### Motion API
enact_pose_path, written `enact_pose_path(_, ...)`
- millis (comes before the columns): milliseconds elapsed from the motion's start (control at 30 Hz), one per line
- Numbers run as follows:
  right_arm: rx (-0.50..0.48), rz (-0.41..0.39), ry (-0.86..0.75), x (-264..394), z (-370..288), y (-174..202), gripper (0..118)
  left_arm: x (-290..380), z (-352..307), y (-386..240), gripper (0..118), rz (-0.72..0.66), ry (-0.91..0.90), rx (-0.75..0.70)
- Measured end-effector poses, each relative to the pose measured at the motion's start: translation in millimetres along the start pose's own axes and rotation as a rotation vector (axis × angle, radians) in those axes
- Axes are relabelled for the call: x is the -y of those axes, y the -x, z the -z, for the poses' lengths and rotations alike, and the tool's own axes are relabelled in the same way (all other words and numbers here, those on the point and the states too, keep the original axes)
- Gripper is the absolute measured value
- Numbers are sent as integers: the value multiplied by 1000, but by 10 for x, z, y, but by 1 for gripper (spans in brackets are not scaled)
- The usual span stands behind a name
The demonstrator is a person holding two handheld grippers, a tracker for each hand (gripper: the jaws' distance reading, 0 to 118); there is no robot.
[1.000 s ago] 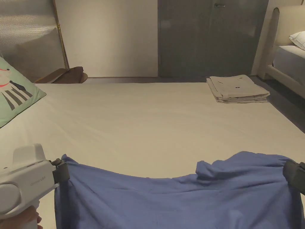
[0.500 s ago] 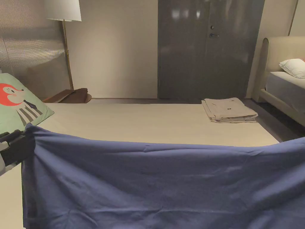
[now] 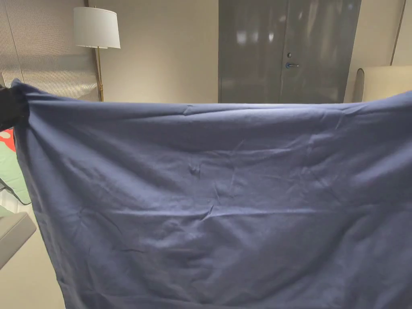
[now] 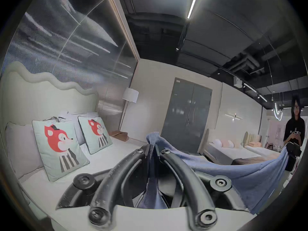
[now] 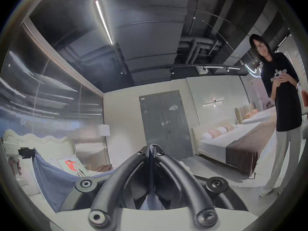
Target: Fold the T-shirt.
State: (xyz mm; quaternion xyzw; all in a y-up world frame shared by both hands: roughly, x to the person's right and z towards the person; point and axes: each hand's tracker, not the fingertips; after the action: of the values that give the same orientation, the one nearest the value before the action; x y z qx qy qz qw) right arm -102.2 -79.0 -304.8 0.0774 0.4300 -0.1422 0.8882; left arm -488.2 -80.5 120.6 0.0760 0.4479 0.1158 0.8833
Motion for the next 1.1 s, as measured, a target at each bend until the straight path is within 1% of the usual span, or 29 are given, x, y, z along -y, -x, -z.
enact_pose_path(133, -2, -36, -3, -66, 469, 94, 2, -136, 408, -56, 3, -18, 4, 1)
enact_pose_path(200, -6, -29, 1, -58, 727, 76, 2, -187, 638, -91, 3, -20, 7, 1)
enact_pose_path(267, -17, -1, 8, -43, 1016, 65, 2, -247, 885, -117, 3, -21, 5, -1)
enact_pose_path(333, -14, 11, 11, -16, 1296, 47, 2, -285, 1133, -155, 3, -15, 5, -2)
enact_pose_path(500, -8, 21, 14, 58, 1991, 58, 2, -362, 1870, -129, 3, -19, 4, 1)
enact_pose_path(533, -4, 22, 13, 78, 2127, 65, 2, -306, 1898, -256, 3, -21, 6, -2)
enact_pose_path(667, 3, 0, 8, 166, 2668, 67, 2, -285, 2437, -213, 3, -32, 7, -8)
enact_pose_path(767, 12, 6, 12, 264, 3042, 48, 2, -239, 2777, -228, 3, -35, 3, -14)
enact_pose_path(900, 22, -23, 22, 424, 3360, 116, 2, -180, 3244, -127, 3, -53, 6, -22)
enact_pose_path(933, 24, -29, 25, 477, 3438, 117, 2, -114, 3265, -217, 3, -60, 6, -24)
enact_pose_path(1000, 16, -35, 39, 576, 3603, 136, 2, -23, 3386, -204, 3, -70, 13, -27)
enact_pose_path(1100, 17, -51, 64, 775, 3675, 124, 2, 194, 3423, -211, 3, -70, 34, -33)
